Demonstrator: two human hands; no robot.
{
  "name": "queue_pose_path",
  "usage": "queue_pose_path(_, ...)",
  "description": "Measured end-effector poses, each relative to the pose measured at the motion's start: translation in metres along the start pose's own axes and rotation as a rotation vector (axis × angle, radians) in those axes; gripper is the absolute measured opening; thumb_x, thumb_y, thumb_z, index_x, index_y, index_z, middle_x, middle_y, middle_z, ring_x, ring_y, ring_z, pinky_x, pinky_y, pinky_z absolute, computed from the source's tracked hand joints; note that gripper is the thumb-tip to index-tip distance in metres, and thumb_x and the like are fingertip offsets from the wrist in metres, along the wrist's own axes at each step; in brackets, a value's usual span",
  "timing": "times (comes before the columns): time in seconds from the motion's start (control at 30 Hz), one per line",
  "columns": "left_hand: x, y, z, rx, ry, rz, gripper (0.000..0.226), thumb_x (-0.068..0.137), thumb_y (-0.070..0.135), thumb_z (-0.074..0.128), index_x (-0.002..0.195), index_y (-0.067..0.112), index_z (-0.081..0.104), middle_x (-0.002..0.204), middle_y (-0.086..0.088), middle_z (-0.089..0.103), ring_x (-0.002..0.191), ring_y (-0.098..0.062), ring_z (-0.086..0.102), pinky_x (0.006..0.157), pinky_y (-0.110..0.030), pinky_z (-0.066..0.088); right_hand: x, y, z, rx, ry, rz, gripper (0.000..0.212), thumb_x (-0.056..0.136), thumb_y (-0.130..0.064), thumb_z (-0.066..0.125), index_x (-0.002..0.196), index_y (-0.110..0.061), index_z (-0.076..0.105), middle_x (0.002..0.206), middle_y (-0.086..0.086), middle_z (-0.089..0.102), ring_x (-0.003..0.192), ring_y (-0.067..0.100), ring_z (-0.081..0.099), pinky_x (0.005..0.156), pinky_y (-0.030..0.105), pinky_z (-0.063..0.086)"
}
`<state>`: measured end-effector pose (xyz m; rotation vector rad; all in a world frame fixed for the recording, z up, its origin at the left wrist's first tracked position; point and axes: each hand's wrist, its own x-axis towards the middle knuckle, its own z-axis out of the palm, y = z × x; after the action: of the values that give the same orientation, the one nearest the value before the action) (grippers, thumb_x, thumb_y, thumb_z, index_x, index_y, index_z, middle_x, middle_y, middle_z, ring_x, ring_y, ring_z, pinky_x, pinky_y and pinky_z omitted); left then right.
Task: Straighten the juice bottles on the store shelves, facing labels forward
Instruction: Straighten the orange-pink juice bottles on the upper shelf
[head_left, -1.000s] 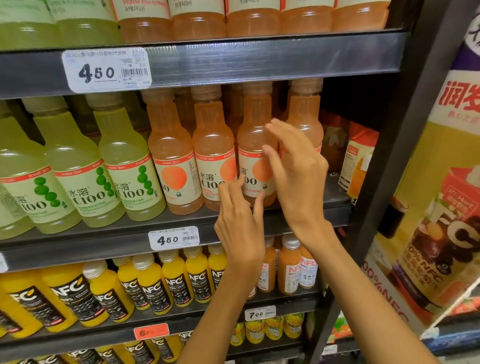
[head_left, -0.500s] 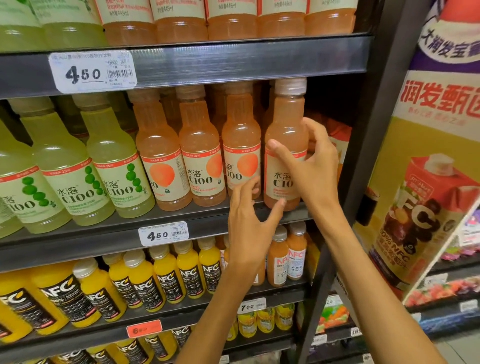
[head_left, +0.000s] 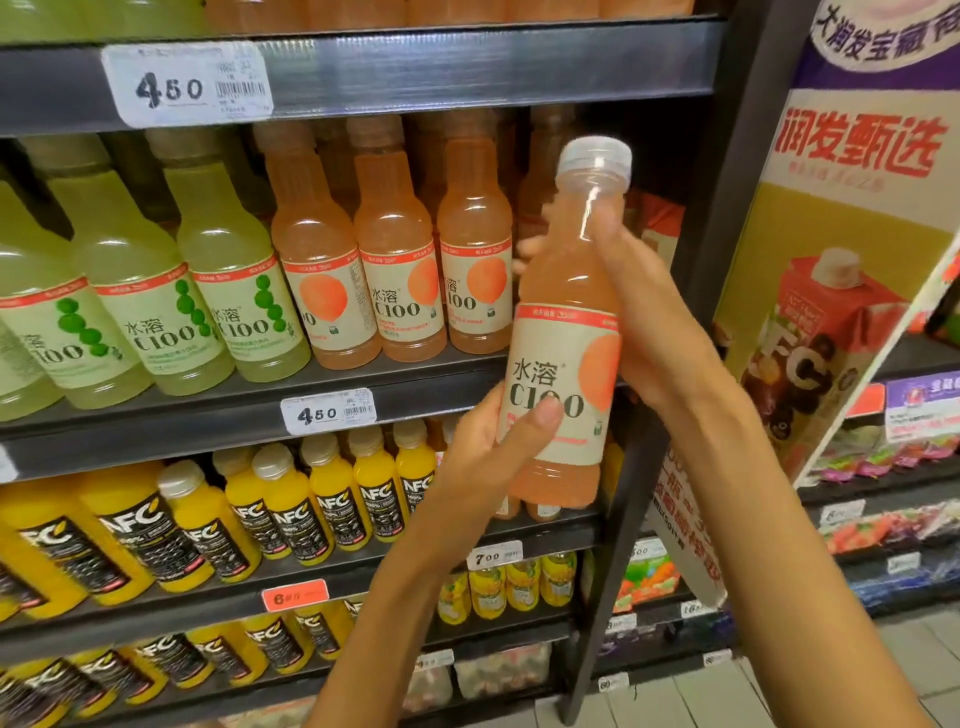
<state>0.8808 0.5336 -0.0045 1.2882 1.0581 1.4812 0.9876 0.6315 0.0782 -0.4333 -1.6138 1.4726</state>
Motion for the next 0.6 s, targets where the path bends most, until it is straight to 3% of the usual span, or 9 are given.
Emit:
queue_pose_path(0.07,-0.012,0.0,-0.002,-0.052,-0.026,-0.066,0.04,0.082,0.047,0.056,0.116,0.024,0.057,0.107,0.001,0.072,0.1,-0.015,0.068,0.076,-0.023,0.055,0.001,-0.004,0.002,0.312,-0.131,0.066,0.052,0.096,-0.05,0.033,0.124,-0.009,0.048,0.098,0.009,0.068,0.096,0.024,0.065,0.085,0.037,0.052)
queue_pose_path(0.1,-0.017,0.0,-0.002,-0.074,-0.026,-0.092,0.039,0.083,0.046,0.055,0.115,0.024,0.058,0.106,0.002,0.073,0.1,-0.015,0.069,0.076,-0.023,0.055,0.0,-0.005,0.005,0.342,-0.132,0.068,0.049,0.099,-0.046,0.031,0.123,-0.007,0.049,0.094,0.009,0.068,0.093,0.024,0.065,0.082,0.036,0.053)
queue_pose_path(0.2,-0.024,0.0,-0.003,-0.026,0.012,-0.086,0.053,0.079,0.054,0.058,0.122,0.024,0.054,0.111,0.003,0.071,0.105,-0.014,0.066,0.085,-0.027,0.054,-0.005,-0.001,0.013,0.205,-0.057,0.017,0.038,0.1,-0.04,0.036,0.11,-0.011,0.058,0.088,0.008,0.07,0.085,0.023,0.068,0.075,0.033,0.056)
queue_pose_path(0.27,-0.025,0.002,-0.002,0.001,0.078,-0.033,0.056,0.079,0.056,0.059,0.124,0.023,0.054,0.111,0.004,0.071,0.104,-0.012,0.066,0.08,-0.023,0.054,-0.009,0.0,0.017,0.084,0.01,-0.022,0.031,0.099,-0.041,0.04,0.107,-0.017,0.058,0.089,0.006,0.072,0.085,0.022,0.071,0.072,0.03,0.057)
queue_pose_path(0.37,-0.026,0.003,0.003,-0.033,0.174,-0.042,0.062,0.077,0.063,0.05,0.12,0.02,0.059,0.106,-0.004,0.072,0.1,-0.02,0.068,0.083,-0.032,0.057,-0.01,-0.004,0.014,-0.024,0.012,-0.027,0.036,0.094,-0.046,0.048,0.113,-0.017,0.055,0.099,0.007,0.073,0.092,0.021,0.071,0.079,0.036,0.058)
queue_pose_path(0.47,-0.03,0.003,0.006,-0.296,0.0,-0.143,0.075,0.08,0.074,0.04,0.119,0.015,0.063,0.098,-0.012,0.071,0.083,-0.026,0.069,0.072,-0.039,0.057,-0.008,-0.011,0.01,0.116,-0.081,0.051,0.046,0.092,-0.052,0.045,0.115,-0.013,0.056,0.105,0.012,0.071,0.101,0.028,0.068,0.09,0.044,0.054)
queue_pose_path(0.53,-0.033,0.007,0.012,-0.461,-0.136,-0.203,0.075,0.085,0.071,0.034,0.123,0.011,0.06,0.095,-0.016,0.068,0.077,-0.026,0.067,0.068,-0.038,0.056,-0.008,-0.015,0.013,0.369,-0.188,0.131,0.049,0.095,-0.053,0.037,0.119,-0.013,0.051,0.098,0.011,0.072,0.095,0.027,0.069,0.082,0.039,0.056)
queue_pose_path(0.6,-0.033,0.007,0.015,-0.447,-0.135,-0.213,0.076,0.085,0.069,0.033,0.128,0.011,0.055,0.102,-0.016,0.068,0.085,-0.027,0.068,0.076,-0.04,0.056,-0.009,-0.015,0.016,0.494,-0.235,0.146,0.046,0.095,-0.053,0.035,0.115,-0.013,0.048,0.084,0.007,0.069,0.08,0.022,0.068,0.076,0.035,0.054)
